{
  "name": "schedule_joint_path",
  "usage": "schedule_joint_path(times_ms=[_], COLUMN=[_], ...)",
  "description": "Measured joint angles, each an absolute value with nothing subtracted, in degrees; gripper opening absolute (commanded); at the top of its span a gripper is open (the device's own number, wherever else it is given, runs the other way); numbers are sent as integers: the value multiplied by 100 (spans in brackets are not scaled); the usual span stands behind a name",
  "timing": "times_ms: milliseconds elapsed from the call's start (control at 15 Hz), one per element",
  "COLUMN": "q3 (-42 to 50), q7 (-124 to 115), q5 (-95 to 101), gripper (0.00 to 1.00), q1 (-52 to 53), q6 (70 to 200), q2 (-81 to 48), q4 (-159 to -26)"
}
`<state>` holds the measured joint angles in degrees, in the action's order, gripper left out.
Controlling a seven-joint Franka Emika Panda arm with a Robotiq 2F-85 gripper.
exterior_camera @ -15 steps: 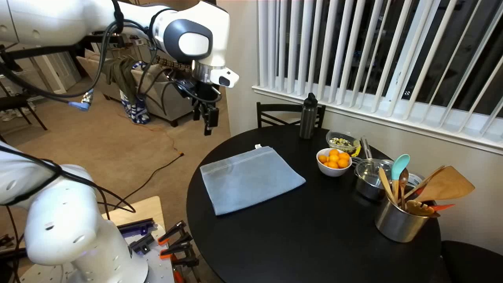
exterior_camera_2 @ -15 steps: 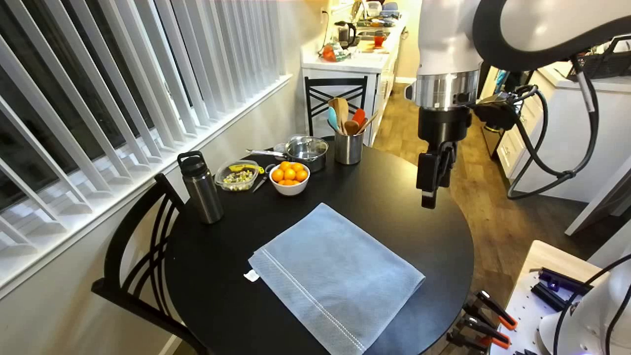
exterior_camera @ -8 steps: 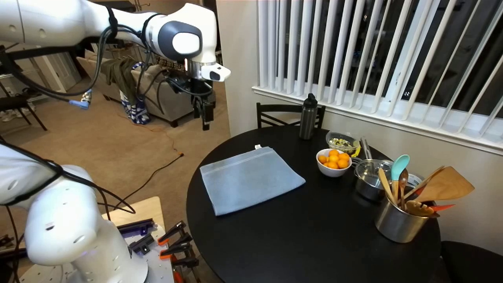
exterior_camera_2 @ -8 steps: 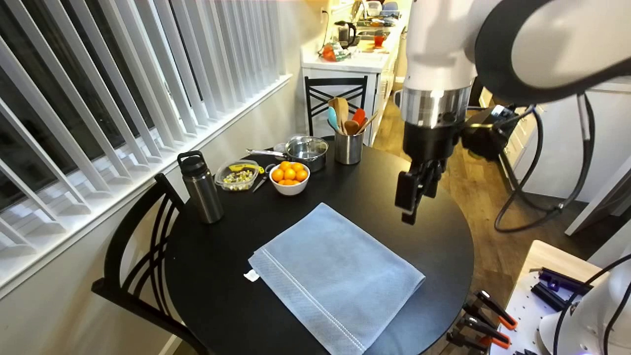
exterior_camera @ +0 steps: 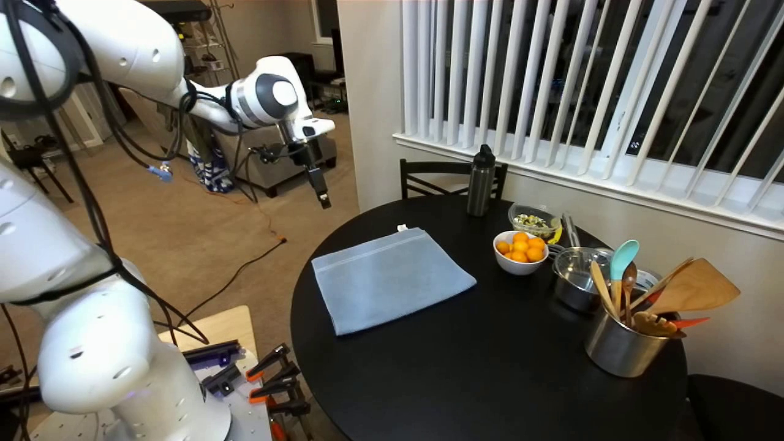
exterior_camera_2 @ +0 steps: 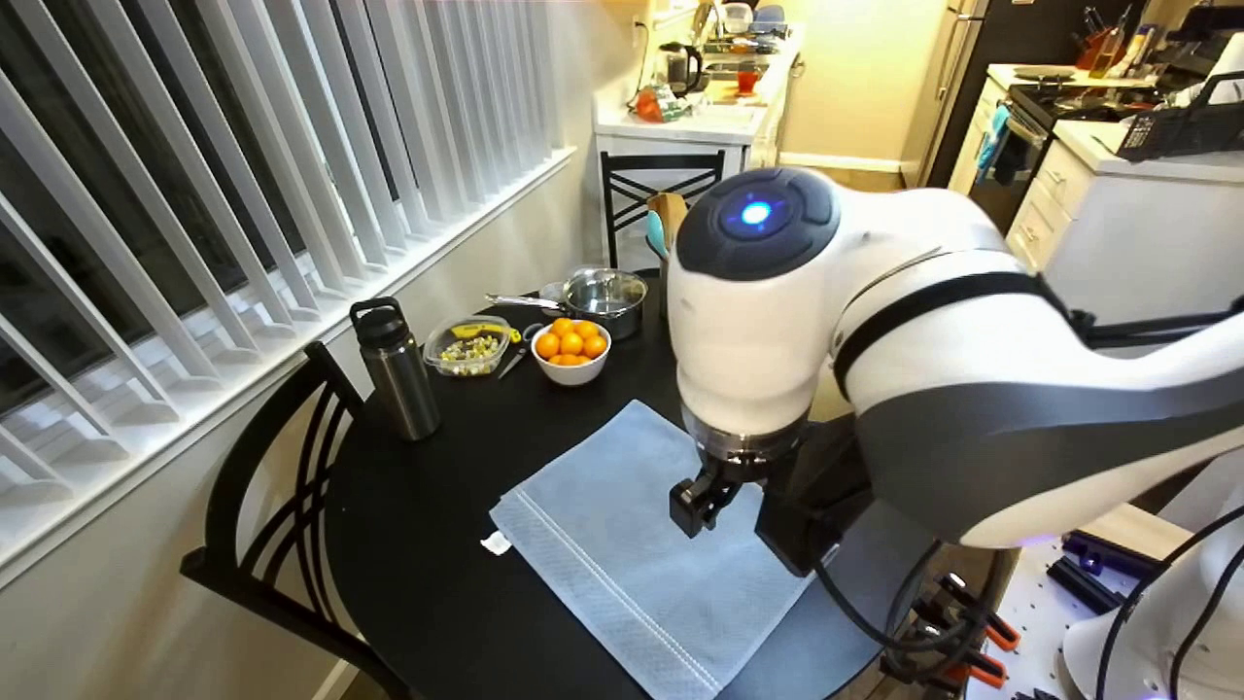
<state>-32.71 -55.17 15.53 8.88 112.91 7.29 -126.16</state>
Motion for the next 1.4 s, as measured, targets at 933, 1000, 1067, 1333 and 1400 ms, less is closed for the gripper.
schedule_joint_path(times_ms=[933, 1000, 1067, 1333, 1400], q3=[-2626, -2501, -2415, -2126, -2033], q7=[-7053, -7263, -7553, -9079, -9382], q5=[2555, 2759, 3023, 4057, 4255], gripper=[100, 100, 100, 100, 100], q1=[1674, 1862, 2066, 2944, 3146], q6=[9981, 9857, 9757, 9375, 9186], q2=[-934, -973, -1072, -2086, -2401], q4=[-11541, -11530, -11523, -11276, -11123])
